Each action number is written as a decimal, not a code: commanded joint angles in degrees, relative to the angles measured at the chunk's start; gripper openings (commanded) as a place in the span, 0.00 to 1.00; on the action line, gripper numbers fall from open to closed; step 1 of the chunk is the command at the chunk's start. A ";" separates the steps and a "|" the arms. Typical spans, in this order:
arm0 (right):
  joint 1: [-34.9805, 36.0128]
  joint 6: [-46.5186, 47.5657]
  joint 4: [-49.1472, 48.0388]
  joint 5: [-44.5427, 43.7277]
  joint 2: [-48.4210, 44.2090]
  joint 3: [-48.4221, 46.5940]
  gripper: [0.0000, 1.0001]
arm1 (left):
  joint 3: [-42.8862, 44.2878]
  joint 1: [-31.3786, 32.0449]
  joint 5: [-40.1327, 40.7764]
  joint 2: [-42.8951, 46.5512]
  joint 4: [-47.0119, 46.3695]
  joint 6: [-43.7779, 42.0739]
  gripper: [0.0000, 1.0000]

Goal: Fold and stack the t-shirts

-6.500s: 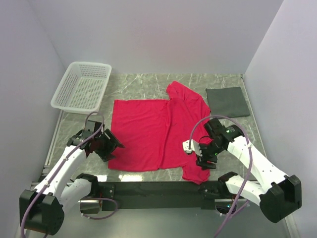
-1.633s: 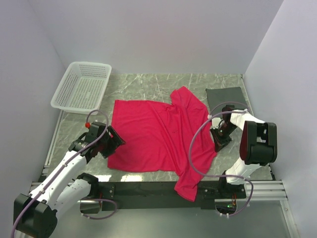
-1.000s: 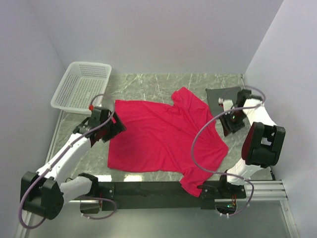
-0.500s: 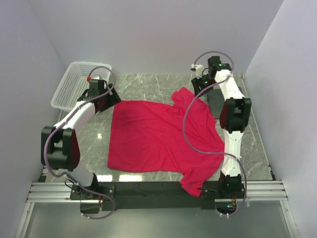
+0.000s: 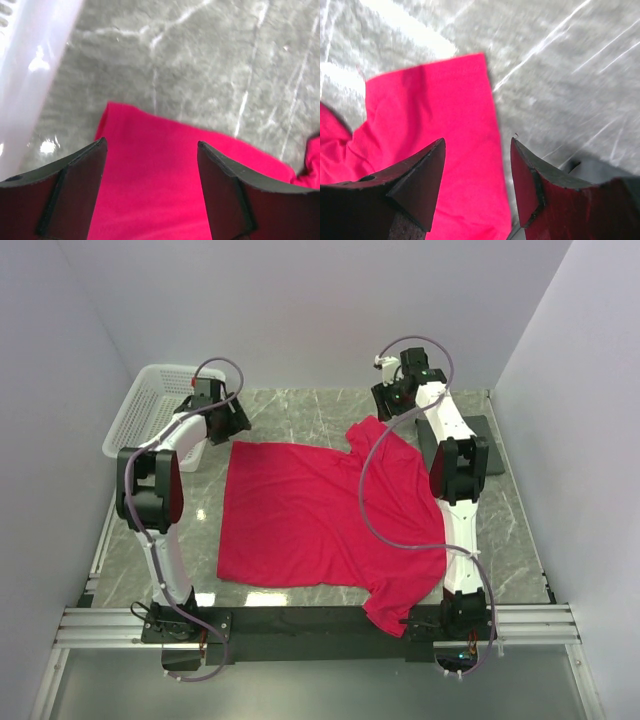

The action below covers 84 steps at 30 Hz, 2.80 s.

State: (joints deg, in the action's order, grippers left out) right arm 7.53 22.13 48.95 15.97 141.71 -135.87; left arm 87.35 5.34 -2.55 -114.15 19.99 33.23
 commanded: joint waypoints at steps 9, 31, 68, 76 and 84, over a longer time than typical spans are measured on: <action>0.47 -3.41 -7.64 2.14 2.78 -4.92 0.63 | 8.98 -1.04 1.75 -7.49 6.81 -1.68 0.68; 2.14 -7.46 -11.25 1.96 5.77 -4.40 0.57 | 11.70 -0.95 2.37 -13.73 10.16 -1.33 0.48; 4.25 -3.15 -6.59 -8.94 11.66 -9.75 0.62 | 4.85 0.28 1.40 -3.63 6.29 -1.59 0.01; 5.21 -0.69 -5.18 -10.86 12.63 -10.11 0.63 | 3.79 0.90 1.32 -2.40 6.47 -1.24 0.01; 5.21 0.10 -3.60 -11.13 13.68 -11.34 0.53 | 2.65 1.60 1.49 -1.08 6.47 -0.98 0.01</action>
State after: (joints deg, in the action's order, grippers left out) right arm 12.25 21.04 43.92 5.78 153.01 -144.16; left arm 90.21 6.26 -1.06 -119.44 27.27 32.18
